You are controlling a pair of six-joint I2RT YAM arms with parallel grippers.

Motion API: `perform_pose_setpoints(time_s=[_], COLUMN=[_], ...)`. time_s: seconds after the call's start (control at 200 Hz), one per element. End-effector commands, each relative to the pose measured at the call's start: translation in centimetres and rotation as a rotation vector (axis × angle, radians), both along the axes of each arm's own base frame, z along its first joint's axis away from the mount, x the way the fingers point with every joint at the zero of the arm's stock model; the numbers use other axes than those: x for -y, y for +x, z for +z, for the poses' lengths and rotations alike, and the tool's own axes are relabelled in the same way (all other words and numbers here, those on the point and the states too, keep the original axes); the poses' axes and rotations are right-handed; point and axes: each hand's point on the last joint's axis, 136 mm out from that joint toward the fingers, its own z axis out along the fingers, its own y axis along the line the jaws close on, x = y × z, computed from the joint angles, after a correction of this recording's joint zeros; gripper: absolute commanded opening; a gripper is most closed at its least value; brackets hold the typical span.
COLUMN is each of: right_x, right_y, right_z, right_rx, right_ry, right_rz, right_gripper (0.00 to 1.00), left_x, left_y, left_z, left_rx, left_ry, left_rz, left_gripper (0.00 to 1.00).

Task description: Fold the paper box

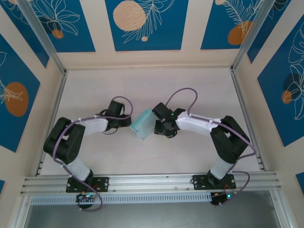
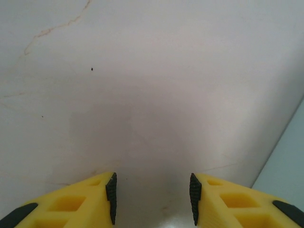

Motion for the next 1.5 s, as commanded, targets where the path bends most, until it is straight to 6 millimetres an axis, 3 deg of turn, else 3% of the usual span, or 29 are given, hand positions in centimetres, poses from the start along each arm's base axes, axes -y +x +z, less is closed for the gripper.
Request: perform_pose_setpoints(time_s=[0.0, 0.43, 0.52, 0.68, 0.86, 0.965, 1.035, 1.105, 1.2, 1.325, 1.495], right_x=[-0.8, -0.3, 1.1, 4.4, 7.7, 9.0, 9.8, 10.4, 10.3, 9.5, 7.8], right_y=[2.5, 13.3, 14.5, 15.2, 13.9, 12.3, 10.9, 9.5, 7.6, 5.6, 3.1], right_z=[0.8, 2.7, 3.2, 5.1, 8.2, 9.7, 10.5, 11.1, 11.8, 13.1, 15.3], right_rx=[0.028, 0.053, 0.060, 0.102, 0.175, 0.210, 0.227, 0.241, 0.257, 0.294, 0.368], right_ry=[0.049, 0.188, 0.178, 0.116, 0.007, -0.043, -0.079, -0.115, -0.135, -0.148, -0.116], right_rz=[0.043, 0.078, 0.058, 0.026, 0.003, -0.004, -0.008, -0.004, 0.022, 0.074, 0.169], right_gripper=[0.35, 0.33, 0.34, 0.34, 0.34, 0.34, 0.35, 0.38, 0.40, 0.44, 0.53], left_x=[4.8, 11.9, 11.1, 7.0, 3.1, 1.7, 0.1, -0.8, 0.4, 3.6, 3.6], left_y=[-5.5, -8.5, -8.4, -8.1, -6.6, -5.1, -3.9, -2.4, -1.5, -2.6, -0.9], left_z=[-2.2, 0.3, 0.3, 2.1, 8.1, 11.8, 13.0, 14.0, 15.4, 15.5, 15.0], left_rx=[-0.174, -0.088, -0.067, 0.043, 0.210, 0.303, 0.350, 0.414, 0.529, 0.657, 0.684], left_ry=[-0.146, -0.303, -0.309, -0.191, -0.137, -0.108, -0.049, -0.034, -0.080, -0.130, -0.135], left_rz=[-0.136, -0.213, -0.144, -0.064, -0.084, -0.174, -0.194, -0.231, -0.398, -0.691, -0.806], left_gripper=[0.44, 0.44, 0.43, 0.44, 0.51, 0.68, 0.76, 0.77, 0.77, 0.86, 0.88])
